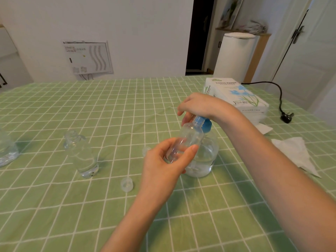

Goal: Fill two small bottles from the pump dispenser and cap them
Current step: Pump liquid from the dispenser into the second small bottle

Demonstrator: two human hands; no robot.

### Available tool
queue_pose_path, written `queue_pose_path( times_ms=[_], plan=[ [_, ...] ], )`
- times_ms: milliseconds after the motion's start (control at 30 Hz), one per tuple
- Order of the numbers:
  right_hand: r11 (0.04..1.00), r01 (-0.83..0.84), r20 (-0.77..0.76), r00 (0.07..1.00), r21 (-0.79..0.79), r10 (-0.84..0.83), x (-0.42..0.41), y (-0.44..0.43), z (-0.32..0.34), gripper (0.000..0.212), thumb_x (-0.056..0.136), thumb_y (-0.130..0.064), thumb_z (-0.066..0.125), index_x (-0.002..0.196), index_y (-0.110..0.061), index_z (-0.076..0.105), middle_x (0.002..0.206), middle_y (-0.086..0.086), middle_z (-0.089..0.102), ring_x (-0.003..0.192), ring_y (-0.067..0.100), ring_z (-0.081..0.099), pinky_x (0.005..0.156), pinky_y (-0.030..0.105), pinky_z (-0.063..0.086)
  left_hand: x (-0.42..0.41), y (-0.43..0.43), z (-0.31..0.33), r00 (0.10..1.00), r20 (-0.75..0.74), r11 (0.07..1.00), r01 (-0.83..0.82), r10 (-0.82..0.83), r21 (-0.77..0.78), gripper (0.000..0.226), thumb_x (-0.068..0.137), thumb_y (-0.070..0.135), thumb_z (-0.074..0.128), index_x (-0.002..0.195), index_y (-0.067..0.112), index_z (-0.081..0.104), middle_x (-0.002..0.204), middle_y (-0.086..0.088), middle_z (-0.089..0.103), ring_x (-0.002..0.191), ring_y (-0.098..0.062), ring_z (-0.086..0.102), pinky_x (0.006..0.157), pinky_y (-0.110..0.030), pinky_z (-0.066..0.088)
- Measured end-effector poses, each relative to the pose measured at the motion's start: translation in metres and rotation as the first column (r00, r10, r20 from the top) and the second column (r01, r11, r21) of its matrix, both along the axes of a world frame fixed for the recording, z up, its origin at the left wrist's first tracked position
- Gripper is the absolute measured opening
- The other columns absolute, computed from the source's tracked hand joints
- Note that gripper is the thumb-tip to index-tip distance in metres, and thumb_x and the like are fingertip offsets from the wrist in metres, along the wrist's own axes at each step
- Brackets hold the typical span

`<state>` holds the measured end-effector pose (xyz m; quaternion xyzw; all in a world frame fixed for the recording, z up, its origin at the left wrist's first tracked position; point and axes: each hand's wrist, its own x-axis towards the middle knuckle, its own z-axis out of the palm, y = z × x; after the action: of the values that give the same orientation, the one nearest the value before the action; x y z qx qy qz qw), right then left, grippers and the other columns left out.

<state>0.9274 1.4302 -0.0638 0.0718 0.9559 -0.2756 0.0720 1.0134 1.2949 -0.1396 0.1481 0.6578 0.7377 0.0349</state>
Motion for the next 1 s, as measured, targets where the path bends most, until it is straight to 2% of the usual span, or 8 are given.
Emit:
queue_pose_path(
  times_ms=[133,267,400,467,600,700,833,1000],
  plan=[
    [1.000,0.002,-0.008,1.000,-0.003,-0.002,0.000,0.000,-0.001,0.021,0.094,-0.025,0.047,0.099,-0.015,0.065,0.110,0.012,0.067,0.106,0.029,0.061,0.086,0.035,0.045,0.000,0.000,0.000,1.000,0.016,1.000,-0.007,0.007,0.004,0.011,0.074,0.023,0.073,0.084,0.027,0.069,0.063,0.008,0.067,0.053,-0.001,0.056,0.045,-0.011,0.043],
    [1.000,0.005,-0.008,1.000,0.017,-0.005,-0.002,0.002,0.004,0.029,0.093,-0.028,0.048,0.110,-0.011,0.065,0.113,0.013,0.067,0.107,0.029,0.060,0.080,0.035,0.044,0.000,0.001,0.001,1.000,0.005,1.000,0.001,-0.001,-0.001,0.016,0.073,0.027,0.072,0.088,0.027,0.069,0.068,0.010,0.070,0.055,0.000,0.059,0.049,-0.011,0.046],
    [1.000,0.001,-0.014,1.000,0.020,-0.001,-0.004,0.001,0.009,0.030,0.093,-0.027,0.048,0.110,-0.009,0.064,0.113,0.015,0.068,0.093,0.024,0.061,0.071,0.031,0.042,-0.001,0.001,0.003,1.000,0.003,1.000,-0.006,0.006,0.011,0.018,0.072,0.028,0.072,0.089,0.027,0.068,0.066,0.011,0.069,0.055,0.001,0.059,0.048,-0.011,0.045],
    [1.000,0.006,-0.017,1.000,0.019,-0.005,-0.004,0.001,0.008,0.028,0.093,-0.027,0.047,0.107,-0.012,0.065,0.110,0.013,0.069,0.100,0.026,0.063,0.065,0.027,0.041,-0.001,0.002,0.002,1.000,0.001,1.000,-0.011,0.011,0.006,0.023,0.070,0.031,0.071,0.092,0.026,0.069,0.065,0.012,0.068,0.055,0.000,0.059,0.047,-0.010,0.044],
    [1.000,0.002,-0.033,0.999,0.001,-0.002,-0.002,0.001,0.006,0.021,0.093,-0.025,0.047,0.097,-0.016,0.065,0.107,0.011,0.069,0.104,0.027,0.063,0.076,0.030,0.046,0.000,0.003,0.002,1.000,0.002,1.000,-0.012,0.012,0.005,0.025,0.070,0.030,0.071,0.093,0.024,0.069,0.065,0.013,0.068,0.054,0.002,0.059,0.045,-0.010,0.043],
    [1.000,0.002,-0.031,1.000,-0.008,-0.002,-0.002,0.001,0.004,0.022,0.092,-0.023,0.047,0.100,-0.015,0.066,0.109,0.012,0.068,0.105,0.029,0.063,0.086,0.034,0.047,0.000,0.002,0.001,1.000,0.002,1.000,-0.007,0.007,0.001,0.019,0.070,0.029,0.072,0.089,0.026,0.069,0.064,0.010,0.068,0.054,0.000,0.058,0.047,-0.011,0.044],
    [1.000,0.004,-0.017,1.000,-0.023,-0.004,0.000,0.001,0.000,0.022,0.093,-0.022,0.048,0.103,-0.014,0.066,0.112,0.012,0.066,0.106,0.029,0.061,0.082,0.033,0.044,0.000,0.002,-0.001,1.000,-0.001,1.000,-0.018,0.018,-0.017,0.014,0.074,0.024,0.072,0.087,0.025,0.070,0.064,0.007,0.068,0.054,-0.002,0.058,0.047,-0.012,0.045],
    [1.000,0.009,-0.039,0.999,-0.026,-0.010,0.000,0.001,-0.001,0.025,0.093,-0.023,0.047,0.105,-0.011,0.065,0.112,0.013,0.067,0.098,0.025,0.061,0.089,0.036,0.046,-0.001,0.002,-0.001,1.000,0.005,1.000,-0.022,0.022,-0.022,0.017,0.073,0.024,0.072,0.090,0.023,0.069,0.064,0.008,0.068,0.054,-0.001,0.058,0.048,-0.012,0.046]
  ],
)
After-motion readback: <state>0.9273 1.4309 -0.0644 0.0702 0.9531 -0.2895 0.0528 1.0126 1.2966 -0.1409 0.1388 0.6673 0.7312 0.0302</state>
